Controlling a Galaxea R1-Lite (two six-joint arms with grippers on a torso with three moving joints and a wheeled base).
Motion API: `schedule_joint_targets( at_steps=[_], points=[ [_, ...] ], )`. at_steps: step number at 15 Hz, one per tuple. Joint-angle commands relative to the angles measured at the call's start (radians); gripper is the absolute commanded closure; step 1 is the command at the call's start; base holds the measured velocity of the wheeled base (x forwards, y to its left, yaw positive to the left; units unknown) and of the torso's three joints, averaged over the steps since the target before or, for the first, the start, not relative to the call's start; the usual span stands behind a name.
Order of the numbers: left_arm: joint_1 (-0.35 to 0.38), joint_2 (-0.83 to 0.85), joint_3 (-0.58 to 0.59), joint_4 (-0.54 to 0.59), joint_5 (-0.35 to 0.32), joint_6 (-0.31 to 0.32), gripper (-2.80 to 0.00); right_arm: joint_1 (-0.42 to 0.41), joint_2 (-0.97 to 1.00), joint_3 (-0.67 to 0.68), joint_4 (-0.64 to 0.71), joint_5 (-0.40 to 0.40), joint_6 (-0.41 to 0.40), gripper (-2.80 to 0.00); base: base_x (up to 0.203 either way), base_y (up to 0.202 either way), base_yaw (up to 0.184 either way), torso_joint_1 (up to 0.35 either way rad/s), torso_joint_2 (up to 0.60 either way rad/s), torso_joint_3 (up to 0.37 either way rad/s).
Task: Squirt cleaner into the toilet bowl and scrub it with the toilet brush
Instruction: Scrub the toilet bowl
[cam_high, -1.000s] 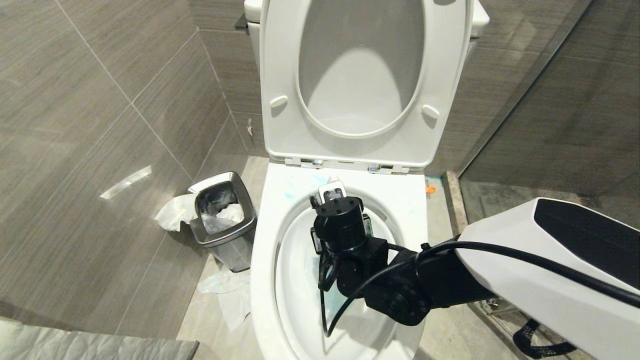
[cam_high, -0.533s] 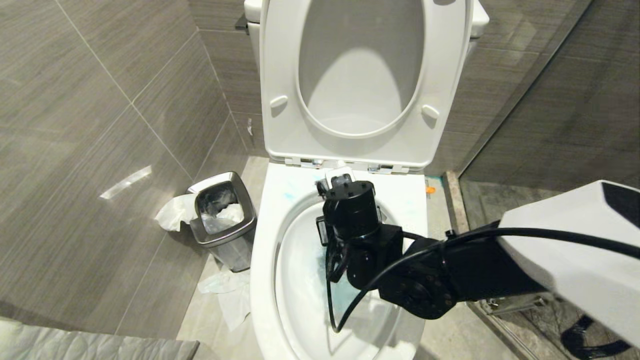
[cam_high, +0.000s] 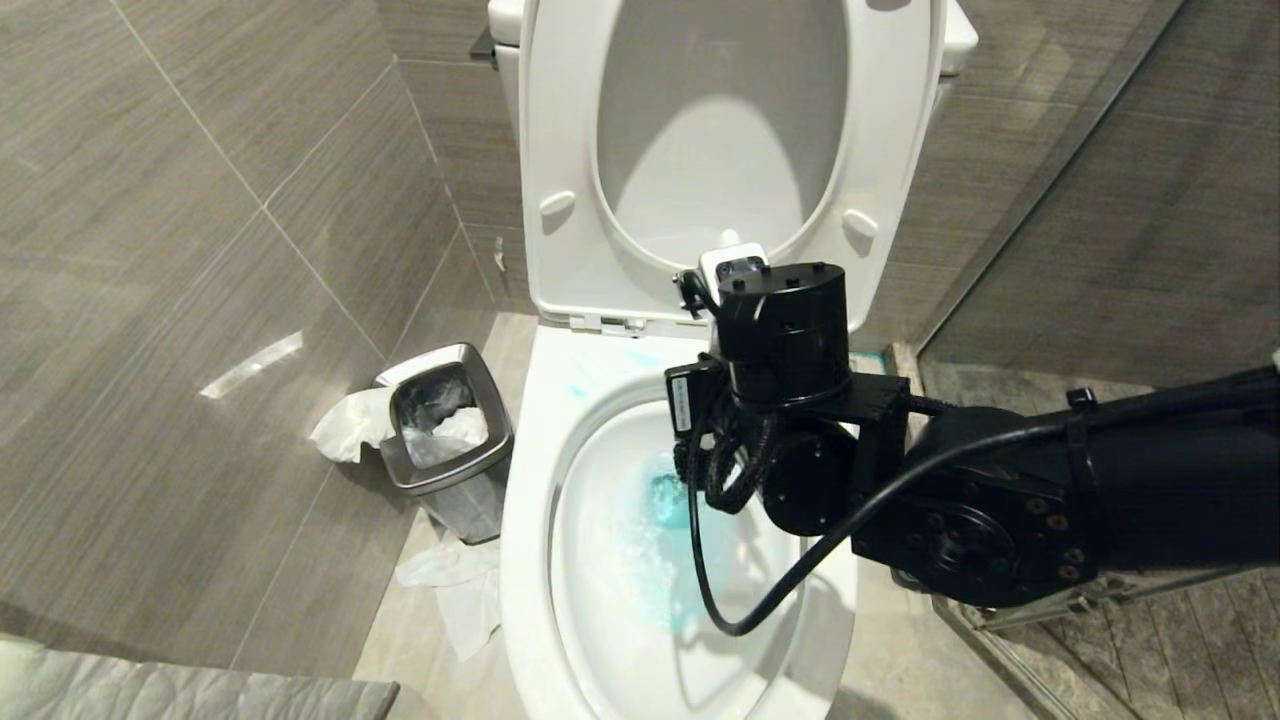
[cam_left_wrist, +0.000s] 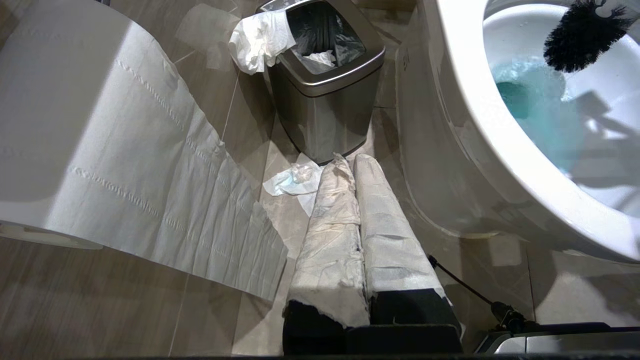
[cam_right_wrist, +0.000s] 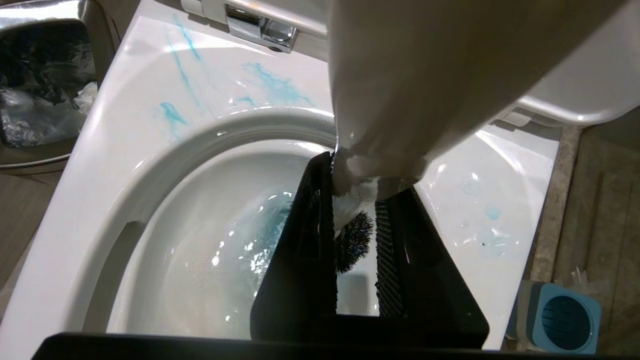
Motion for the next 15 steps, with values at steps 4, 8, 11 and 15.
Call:
schedule_joint_targets(
  at_steps=[4,8,11,15],
  points=[
    [0.0,0.002,0.0,0.001,0.0,0.0,0.0,0.0,0.133,-0.065,-0.006,-0.003,0.01,0.0,0.0,0.0,0.0,0.0,0.0,0.0],
    [0.0,0.002,0.0,0.001,0.0,-0.001,0.0,0.0,0.277,-0.138,-0.012,-0.003,0.011,0.0,0.0,0.0,0.0,0.0,0.0,0.0],
    [0.0,0.002,0.0,0.001,0.0,0.0,0.0,0.0,0.326,-0.181,-0.018,-0.006,0.017,0.0,0.0,0.0,0.0,0.0,0.0,0.0],
    [0.0,0.002,0.0,0.001,0.0,0.001,0.0,0.0,0.257,-0.173,-0.004,-0.01,0.013,0.0,0.0,0.0,0.0,0.0,0.0,0.0]
  ],
)
